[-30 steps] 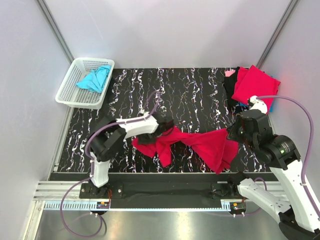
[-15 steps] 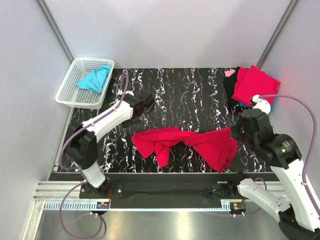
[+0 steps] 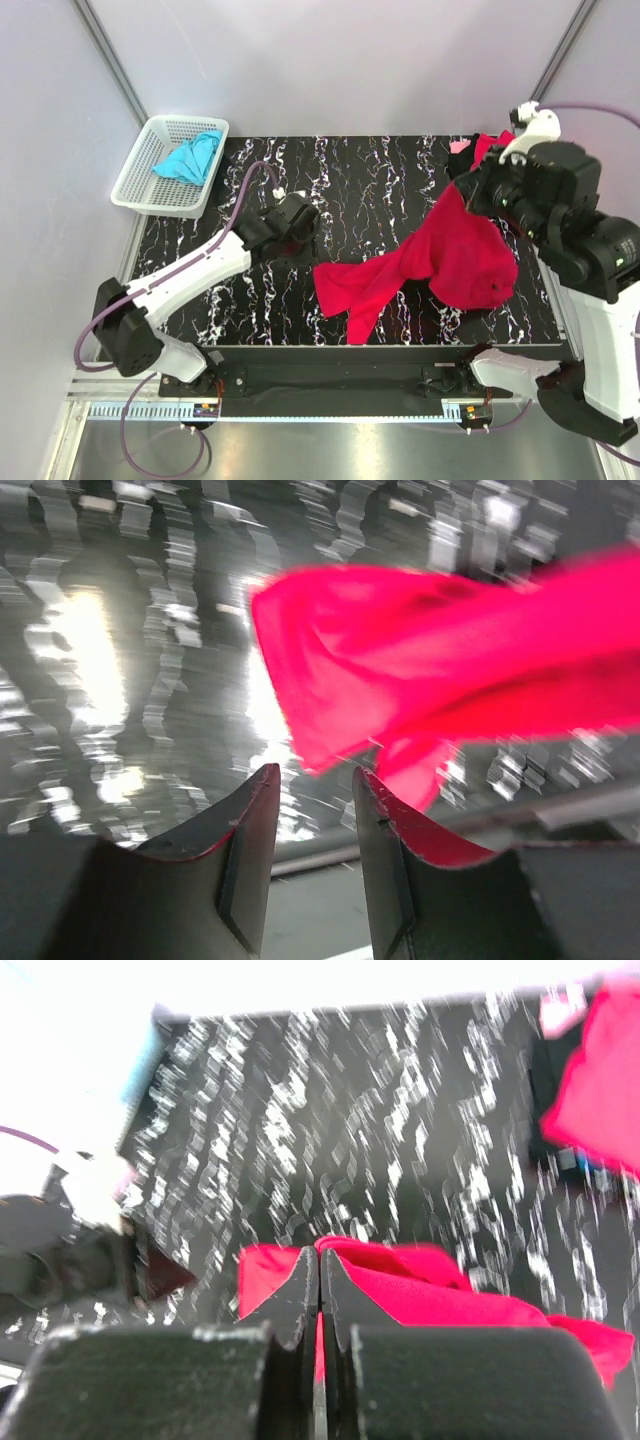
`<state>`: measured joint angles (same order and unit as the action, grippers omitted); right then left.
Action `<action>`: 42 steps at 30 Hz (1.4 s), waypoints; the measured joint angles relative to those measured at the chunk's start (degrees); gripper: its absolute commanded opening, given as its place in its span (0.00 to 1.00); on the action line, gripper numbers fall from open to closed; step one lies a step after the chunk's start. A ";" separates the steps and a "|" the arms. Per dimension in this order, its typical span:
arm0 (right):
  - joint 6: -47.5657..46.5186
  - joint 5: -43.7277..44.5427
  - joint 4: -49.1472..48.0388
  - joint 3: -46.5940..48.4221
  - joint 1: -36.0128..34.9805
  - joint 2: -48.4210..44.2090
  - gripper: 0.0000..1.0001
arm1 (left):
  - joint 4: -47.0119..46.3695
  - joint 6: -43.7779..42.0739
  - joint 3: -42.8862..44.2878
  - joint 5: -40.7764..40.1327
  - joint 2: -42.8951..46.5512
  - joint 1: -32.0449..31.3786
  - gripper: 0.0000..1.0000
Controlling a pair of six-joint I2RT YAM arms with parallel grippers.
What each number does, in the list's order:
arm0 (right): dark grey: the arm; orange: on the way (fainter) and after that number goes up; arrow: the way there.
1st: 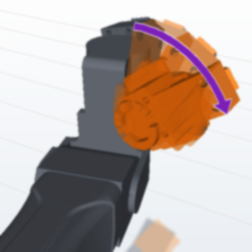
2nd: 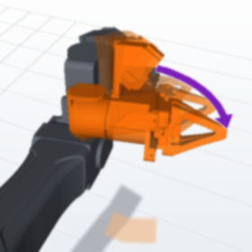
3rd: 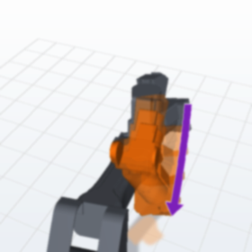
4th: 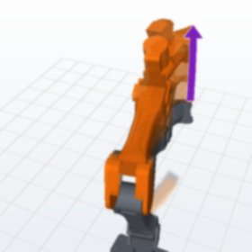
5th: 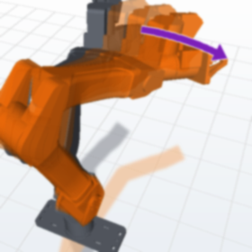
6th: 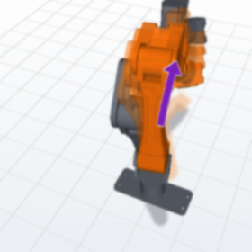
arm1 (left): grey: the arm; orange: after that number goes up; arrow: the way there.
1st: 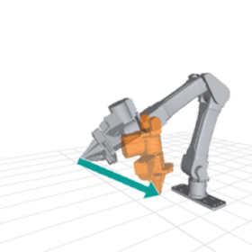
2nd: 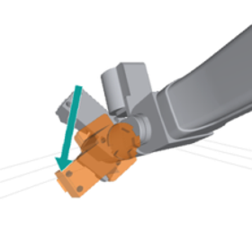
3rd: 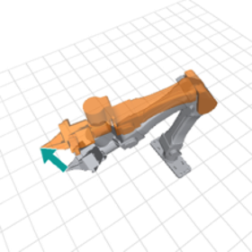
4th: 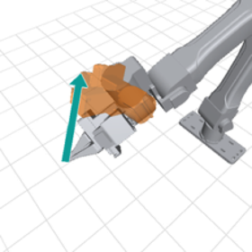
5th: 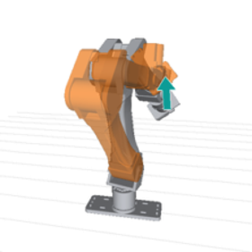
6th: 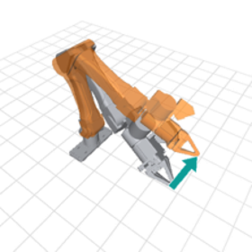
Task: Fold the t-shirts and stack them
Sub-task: Flatten the tshirt out
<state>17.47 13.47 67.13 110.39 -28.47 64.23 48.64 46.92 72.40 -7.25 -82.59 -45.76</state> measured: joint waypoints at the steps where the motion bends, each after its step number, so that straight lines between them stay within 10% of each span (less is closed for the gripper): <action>1: -1.49 -1.14 -0.13 3.65 0.00 1.90 0.00 | -1.66 0.02 -0.79 2.12 0.92 -0.33 0.40; 15: -6.91 -5.68 0.02 22.51 0.00 7.23 0.00 | -24.55 7.21 -10.67 18.25 -0.04 -5.66 0.43; 31: 6.14 3.91 -2.32 -27.69 0.00 -1.62 0.00 | -39.28 25.44 -30.29 24.92 2.54 -10.43 0.43; 42: 12.00 4.61 -5.07 -36.70 0.00 -8.33 0.00 | -37.83 31.06 -36.74 15.32 8.28 -16.92 0.40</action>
<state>29.47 18.09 62.06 73.69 -28.47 55.90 10.81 77.97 35.66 8.08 -74.30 -62.67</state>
